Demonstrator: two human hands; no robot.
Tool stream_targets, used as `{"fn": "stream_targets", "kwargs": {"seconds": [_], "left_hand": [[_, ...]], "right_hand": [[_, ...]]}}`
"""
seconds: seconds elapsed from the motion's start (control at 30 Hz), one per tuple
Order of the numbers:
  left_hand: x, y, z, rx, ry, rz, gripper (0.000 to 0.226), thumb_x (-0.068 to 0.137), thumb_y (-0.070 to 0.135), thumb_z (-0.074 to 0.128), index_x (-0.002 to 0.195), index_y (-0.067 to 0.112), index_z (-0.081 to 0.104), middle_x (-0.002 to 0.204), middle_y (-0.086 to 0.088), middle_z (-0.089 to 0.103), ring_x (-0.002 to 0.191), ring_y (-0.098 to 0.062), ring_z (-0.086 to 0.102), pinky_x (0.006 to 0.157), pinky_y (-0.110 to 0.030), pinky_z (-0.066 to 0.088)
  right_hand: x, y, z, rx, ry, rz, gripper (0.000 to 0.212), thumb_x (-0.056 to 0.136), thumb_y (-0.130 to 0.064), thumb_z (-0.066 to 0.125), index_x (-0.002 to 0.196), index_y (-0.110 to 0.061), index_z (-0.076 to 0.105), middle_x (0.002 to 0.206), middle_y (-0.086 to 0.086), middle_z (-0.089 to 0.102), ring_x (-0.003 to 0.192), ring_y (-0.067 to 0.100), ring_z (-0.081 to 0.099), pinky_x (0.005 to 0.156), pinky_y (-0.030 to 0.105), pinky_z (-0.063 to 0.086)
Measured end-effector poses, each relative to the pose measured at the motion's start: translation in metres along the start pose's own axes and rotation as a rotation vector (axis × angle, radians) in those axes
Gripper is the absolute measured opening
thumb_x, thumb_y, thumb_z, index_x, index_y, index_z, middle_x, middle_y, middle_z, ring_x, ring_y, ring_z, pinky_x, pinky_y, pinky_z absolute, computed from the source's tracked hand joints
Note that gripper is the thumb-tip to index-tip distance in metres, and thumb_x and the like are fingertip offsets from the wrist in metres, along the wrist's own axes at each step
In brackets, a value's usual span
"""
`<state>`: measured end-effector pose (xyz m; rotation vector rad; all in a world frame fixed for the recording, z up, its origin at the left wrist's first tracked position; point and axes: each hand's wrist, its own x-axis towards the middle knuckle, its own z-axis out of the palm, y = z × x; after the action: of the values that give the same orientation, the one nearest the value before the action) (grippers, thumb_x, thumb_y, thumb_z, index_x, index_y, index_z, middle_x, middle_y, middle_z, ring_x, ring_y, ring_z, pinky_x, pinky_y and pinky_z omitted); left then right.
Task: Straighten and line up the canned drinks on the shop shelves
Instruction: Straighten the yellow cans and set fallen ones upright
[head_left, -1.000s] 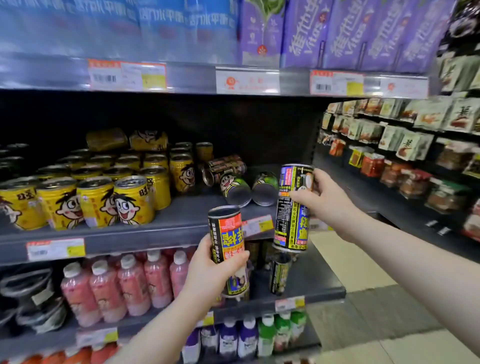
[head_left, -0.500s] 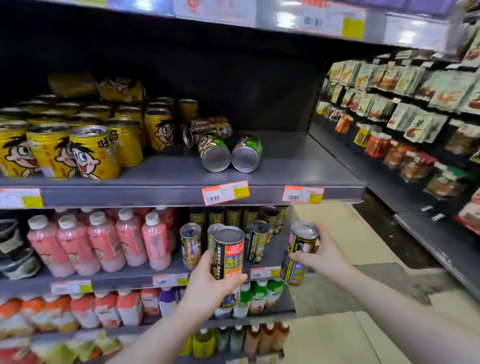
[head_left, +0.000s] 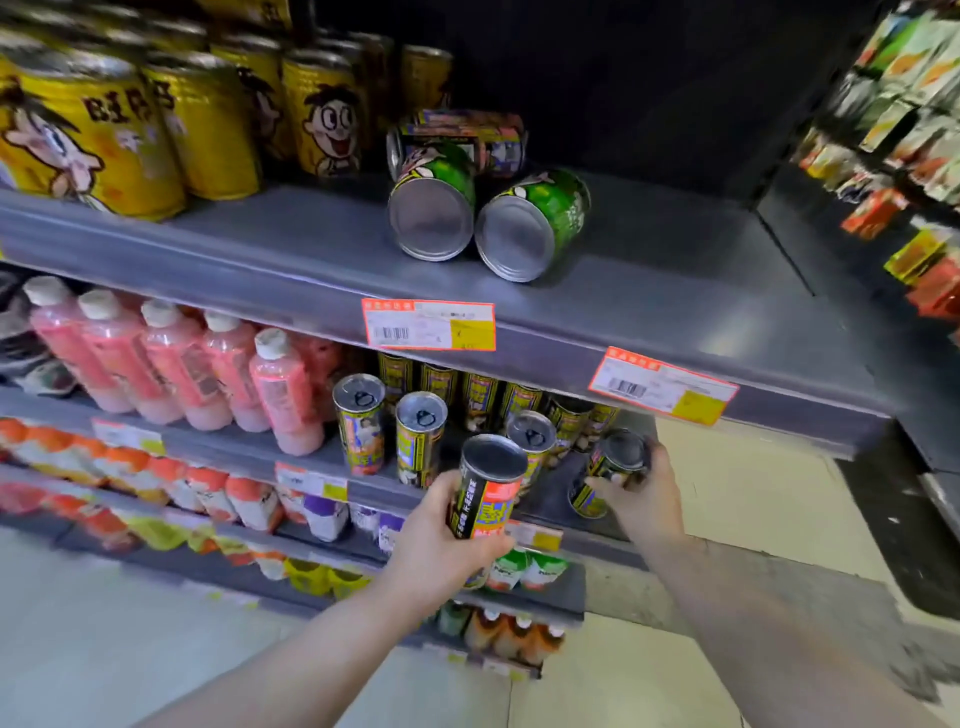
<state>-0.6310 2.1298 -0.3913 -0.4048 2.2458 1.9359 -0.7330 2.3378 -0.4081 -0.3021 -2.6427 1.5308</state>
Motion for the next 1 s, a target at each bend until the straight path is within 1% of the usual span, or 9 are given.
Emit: {"fn": "stream_targets", "kwargs": {"seconds": [0.07,0.17,0.27,0.33,0.5,0.63,0.73,0.83,1.0], "left_hand": [[0.003,0.000,0.006,-0.011,0.012,-0.001,0.062,0.044,0.047,0.077,0.100,0.041,0.052,0.094,0.008,0.071,0.090,-0.012,0.067,0.085,-0.037,0.054],[0.006,-0.001,0.013,-0.030,0.029,-0.010,0.057,0.049,0.038,0.080,0.098,0.042,0.051,0.093,0.005,0.071,0.088,-0.016,0.067,0.083,-0.041,0.055],[0.007,-0.001,0.019,-0.061,0.042,-0.030,0.062,0.047,0.040,0.081,0.101,0.037,0.051,0.092,-0.002,0.072,0.086,-0.021,0.068,0.082,-0.045,0.055],[0.007,0.000,0.023,-0.068,0.039,-0.032,0.058,0.056,0.029,0.085,0.103,0.034,0.051,0.094,-0.007,0.072,0.086,-0.024,0.068,0.080,-0.042,0.056],[0.018,-0.005,0.027,-0.055,0.038,-0.015,0.054,0.067,0.016,0.082,0.109,0.030,0.051,0.098,-0.001,0.070,0.090,-0.018,0.067,0.076,-0.027,0.056],[0.024,-0.004,0.032,-0.047,0.034,-0.010,0.059,0.069,0.013,0.080,0.118,0.022,0.049,0.099,0.002,0.070,0.089,-0.010,0.066,0.077,-0.024,0.055],[0.023,-0.004,0.036,-0.035,0.011,-0.006,0.058,0.070,0.011,0.079,0.118,0.021,0.049,0.095,0.003,0.069,0.076,0.000,0.065,0.071,-0.020,0.056],[0.020,-0.002,0.041,-0.051,0.000,-0.001,0.054,0.072,0.006,0.077,0.117,0.016,0.049,0.089,0.002,0.067,0.060,0.007,0.060,0.057,-0.010,0.050],[0.020,-0.001,0.049,-0.056,-0.023,-0.003,0.060,0.067,0.014,0.082,0.116,0.023,0.050,0.094,0.005,0.069,0.080,-0.007,0.065,0.069,-0.019,0.055]], "right_hand": [[0.005,0.002,0.000,0.030,-0.034,0.009,0.055,0.070,0.008,0.075,0.112,-0.013,0.046,0.092,-0.001,0.055,0.080,0.018,0.050,0.060,0.006,0.041],[0.009,0.002,0.001,0.070,-0.063,0.000,0.057,0.072,0.009,0.072,0.119,-0.009,0.044,0.098,0.004,0.053,0.083,0.018,0.048,0.058,-0.001,0.039],[0.009,0.009,0.002,0.097,-0.102,0.087,0.069,0.072,0.005,0.074,0.130,-0.004,0.037,0.107,0.006,0.053,0.096,0.016,0.050,0.084,0.019,0.044],[0.006,0.021,0.004,0.030,-0.181,0.159,0.073,0.069,-0.002,0.079,0.130,-0.005,0.037,0.114,0.009,0.056,0.098,0.016,0.050,0.087,0.028,0.041],[0.013,0.039,0.016,-0.052,-0.209,0.199,0.066,0.072,-0.013,0.079,0.126,-0.006,0.043,0.123,0.011,0.060,0.110,0.027,0.057,0.085,0.030,0.041],[0.011,0.041,0.008,-0.034,-0.177,0.161,0.053,0.072,-0.011,0.079,0.114,-0.007,0.047,0.101,0.006,0.059,0.090,0.022,0.055,0.075,0.026,0.038],[0.003,0.048,-0.013,-0.062,-0.134,0.088,0.040,0.071,-0.009,0.077,0.099,-0.013,0.048,0.085,0.000,0.059,0.081,0.021,0.055,0.065,0.029,0.040],[0.001,0.045,-0.038,-0.135,-0.133,0.048,0.038,0.070,-0.014,0.077,0.097,-0.019,0.051,0.089,0.000,0.061,0.084,0.022,0.058,0.073,0.031,0.043],[0.022,0.019,-0.054,-0.223,-0.103,-0.008,0.058,0.066,-0.016,0.081,0.114,-0.011,0.049,0.097,0.001,0.057,0.088,0.018,0.054,0.072,0.024,0.035]]}}
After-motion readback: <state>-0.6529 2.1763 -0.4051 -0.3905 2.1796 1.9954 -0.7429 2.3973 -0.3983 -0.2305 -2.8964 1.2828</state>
